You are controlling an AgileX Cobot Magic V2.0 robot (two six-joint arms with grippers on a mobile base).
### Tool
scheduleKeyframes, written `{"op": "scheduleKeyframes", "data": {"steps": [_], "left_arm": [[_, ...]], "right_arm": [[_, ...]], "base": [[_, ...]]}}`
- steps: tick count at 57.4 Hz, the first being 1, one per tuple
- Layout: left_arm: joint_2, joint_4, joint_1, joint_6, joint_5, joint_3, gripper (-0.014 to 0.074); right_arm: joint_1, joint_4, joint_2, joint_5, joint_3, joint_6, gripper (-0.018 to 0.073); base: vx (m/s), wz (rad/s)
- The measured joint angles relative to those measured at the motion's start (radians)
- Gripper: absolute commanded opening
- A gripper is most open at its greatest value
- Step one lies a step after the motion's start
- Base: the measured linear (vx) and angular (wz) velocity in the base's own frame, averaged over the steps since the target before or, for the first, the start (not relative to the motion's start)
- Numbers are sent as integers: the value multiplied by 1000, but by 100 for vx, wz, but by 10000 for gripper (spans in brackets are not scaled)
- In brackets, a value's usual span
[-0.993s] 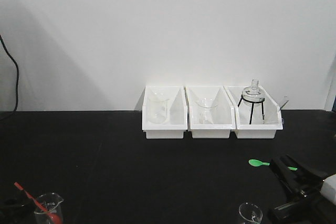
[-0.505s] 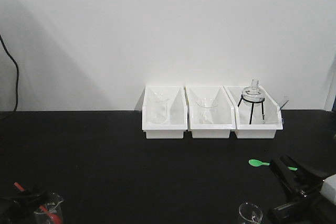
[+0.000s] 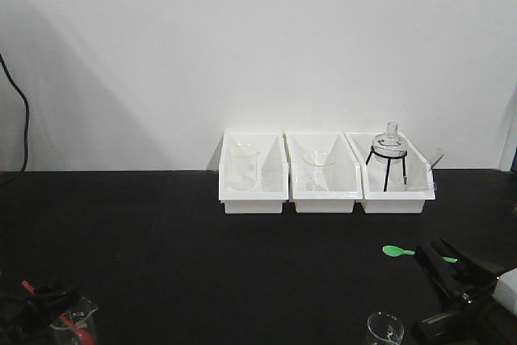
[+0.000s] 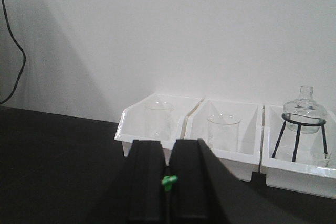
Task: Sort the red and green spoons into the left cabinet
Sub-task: 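Grasp the red spoon with the left gripper and lift it out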
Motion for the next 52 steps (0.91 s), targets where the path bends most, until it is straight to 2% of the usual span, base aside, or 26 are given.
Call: {"op": "scheduleKeyframes", "data": {"steps": [18, 34, 46, 52], "left_arm": [[0, 4, 2, -1, -27, -2, -5], [0, 90, 2, -1, -75, -6, -8], [-14, 122, 2, 0, -118, -6, -8], [-58, 184, 2, 0, -120, -6, -8]], "right_arm": [[0, 0, 0, 0, 0, 0, -7], [0, 0, 0, 0, 0, 0, -7], [0, 0, 0, 0, 0, 0, -7], [0, 0, 0, 0, 0, 0, -7]], "base": [[0, 0], [0, 0], [0, 0], [0, 0]]}}
